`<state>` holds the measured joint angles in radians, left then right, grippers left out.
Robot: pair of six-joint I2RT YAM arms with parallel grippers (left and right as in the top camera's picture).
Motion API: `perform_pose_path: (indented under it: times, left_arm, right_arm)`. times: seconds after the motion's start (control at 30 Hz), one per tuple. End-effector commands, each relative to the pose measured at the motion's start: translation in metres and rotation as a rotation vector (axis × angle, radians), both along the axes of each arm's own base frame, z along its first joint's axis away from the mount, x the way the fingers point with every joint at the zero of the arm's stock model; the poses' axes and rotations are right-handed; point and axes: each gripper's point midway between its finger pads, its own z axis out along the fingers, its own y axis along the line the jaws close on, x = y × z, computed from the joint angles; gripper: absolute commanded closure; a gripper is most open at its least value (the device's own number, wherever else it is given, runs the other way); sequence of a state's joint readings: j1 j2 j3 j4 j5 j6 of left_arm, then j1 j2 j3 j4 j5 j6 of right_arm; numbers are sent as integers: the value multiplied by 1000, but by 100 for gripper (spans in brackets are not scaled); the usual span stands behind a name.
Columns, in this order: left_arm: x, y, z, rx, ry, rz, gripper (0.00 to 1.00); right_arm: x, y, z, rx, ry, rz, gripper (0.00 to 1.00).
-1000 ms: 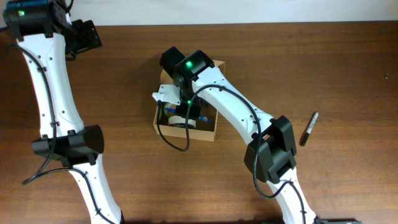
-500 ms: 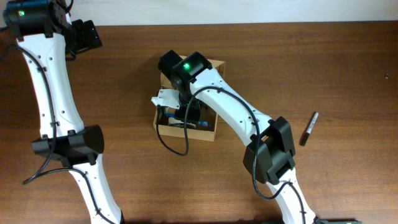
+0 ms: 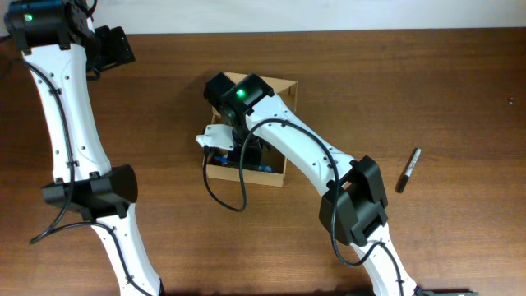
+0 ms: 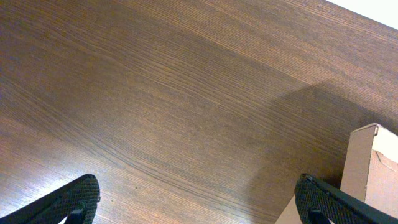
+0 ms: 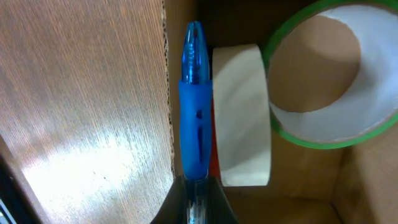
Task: Pack container
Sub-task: 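Carry the blue pen into the box and release it, then move the right gripper to the black marker and grasp it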
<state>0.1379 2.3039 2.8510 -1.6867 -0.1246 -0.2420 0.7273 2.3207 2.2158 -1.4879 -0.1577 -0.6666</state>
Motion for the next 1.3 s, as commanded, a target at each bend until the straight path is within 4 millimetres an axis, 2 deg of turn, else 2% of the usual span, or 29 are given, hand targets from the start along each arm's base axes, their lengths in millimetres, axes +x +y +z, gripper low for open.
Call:
perform_pose_path:
  times: [0.0, 0.13, 0.23, 0.27, 0.4, 0.57, 0.67, 0.8, 0.9, 1.03, 1.1, 1.17, 1.27]
  left_arm:
    - [-1, 2, 0, 11, 5, -5, 0]
    - [-1, 2, 0, 11, 5, -5, 0]
    - [-1, 2, 0, 11, 4, -5, 0]
    - [-1, 2, 0, 11, 4, -5, 0]
    - [-1, 2, 0, 11, 4, -5, 0]
    - [-1, 2, 0, 11, 5, -5, 0]
    - [-1, 2, 0, 11, 4, -5, 0]
    - [-1, 2, 0, 11, 5, -5, 0]
    - [-1, 2, 0, 11, 5, -5, 0]
    - [-1, 2, 0, 11, 5, -5, 0]
    - [-1, 2, 0, 11, 5, -5, 0]
    - [-1, 2, 0, 11, 5, -5, 0]
    - [-1, 2, 0, 11, 5, -5, 0]
  right_arm:
    - [-12, 0, -14, -13, 54, 15, 96]
    - [-16, -4, -23, -29, 73, 16, 96]
    - [-15, -3, -24, -25, 68, 13, 83]
    - [-15, -2, -24, -24, 66, 13, 74]
    - [-14, -3, -24, -26, 62, 14, 59]
    - [-11, -3, -23, -29, 48, 13, 54]
    - [-5, -5, -15, -38, 9, -20, 53]
    - [9, -12, 17, -47, -109, -71, 53]
    - [22, -28, 57, -55, -246, -133, 52]
    - [33, -57, 120, -13, -405, -238, 41]
    - [42, -84, 156, 26, -490, -345, 38]
    - [48, -110, 181, 59, -541, -420, 37]
    - [61, -169, 214, 100, -614, -625, 37]
